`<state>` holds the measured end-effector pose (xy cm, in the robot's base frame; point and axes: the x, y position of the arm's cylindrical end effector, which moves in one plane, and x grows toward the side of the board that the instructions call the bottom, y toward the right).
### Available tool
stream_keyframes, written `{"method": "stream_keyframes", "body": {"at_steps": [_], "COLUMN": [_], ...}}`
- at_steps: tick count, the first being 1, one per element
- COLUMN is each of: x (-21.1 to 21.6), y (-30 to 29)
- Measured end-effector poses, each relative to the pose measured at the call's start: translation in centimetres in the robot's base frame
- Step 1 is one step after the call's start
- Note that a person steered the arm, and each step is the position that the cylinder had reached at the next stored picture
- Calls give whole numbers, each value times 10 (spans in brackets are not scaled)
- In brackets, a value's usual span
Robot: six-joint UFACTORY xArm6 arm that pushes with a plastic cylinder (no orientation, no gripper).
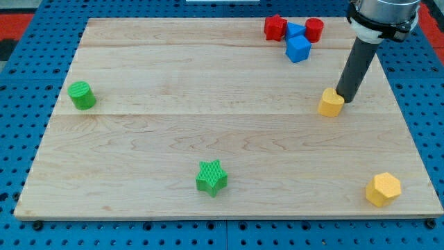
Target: Push the yellow heart towards bottom center
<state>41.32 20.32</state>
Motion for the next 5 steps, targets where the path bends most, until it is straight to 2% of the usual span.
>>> {"method": "stream_keyframes", "body": {"at_steps": [3, 4, 5], "x": [9, 40, 21], "y": [-79, -65, -83]}}
